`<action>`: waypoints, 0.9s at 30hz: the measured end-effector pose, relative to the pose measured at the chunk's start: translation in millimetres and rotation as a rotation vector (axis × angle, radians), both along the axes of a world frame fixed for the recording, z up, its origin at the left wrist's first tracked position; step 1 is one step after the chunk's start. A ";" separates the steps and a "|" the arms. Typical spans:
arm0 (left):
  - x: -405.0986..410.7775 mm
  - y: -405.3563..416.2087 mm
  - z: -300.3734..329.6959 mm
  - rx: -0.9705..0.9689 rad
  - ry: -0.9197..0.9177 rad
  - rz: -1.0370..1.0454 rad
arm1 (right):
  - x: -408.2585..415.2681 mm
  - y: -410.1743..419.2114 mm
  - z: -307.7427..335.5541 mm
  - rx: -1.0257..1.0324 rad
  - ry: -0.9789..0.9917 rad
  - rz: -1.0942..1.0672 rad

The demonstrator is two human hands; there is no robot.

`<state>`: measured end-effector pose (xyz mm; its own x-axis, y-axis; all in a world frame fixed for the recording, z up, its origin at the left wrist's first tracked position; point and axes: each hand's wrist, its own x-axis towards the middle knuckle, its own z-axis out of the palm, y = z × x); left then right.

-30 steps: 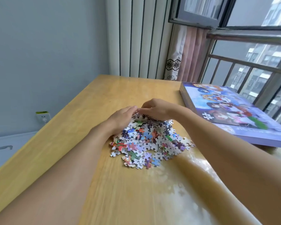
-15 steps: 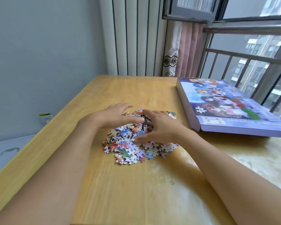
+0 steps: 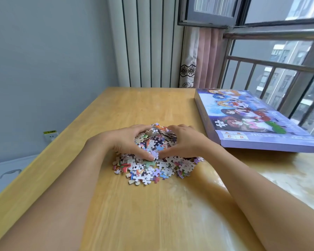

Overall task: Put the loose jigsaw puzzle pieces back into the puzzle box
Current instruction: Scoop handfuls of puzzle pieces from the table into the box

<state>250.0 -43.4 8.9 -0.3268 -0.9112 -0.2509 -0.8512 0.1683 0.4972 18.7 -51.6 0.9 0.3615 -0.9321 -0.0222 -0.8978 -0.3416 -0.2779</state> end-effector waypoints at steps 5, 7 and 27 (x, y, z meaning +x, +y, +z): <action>-0.8 -3.9 -5.1 -0.091 0.071 0.051 | 7.6 4.9 4.5 -0.109 -0.125 0.046; -2.1 -3.9 -5.1 -0.126 0.092 0.061 | 6.0 3.0 4.0 -0.114 -0.168 0.048; -20.4 -7.1 -12.1 -0.387 0.326 0.231 | -4.7 -28.0 -6.2 -0.015 -0.615 0.063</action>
<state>229.6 -50.5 -3.3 -0.1119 -0.9739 0.1974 -0.6997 0.2183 0.6802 14.1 -79.6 -5.3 0.3587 -0.9069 0.2210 -0.5523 -0.3971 -0.7330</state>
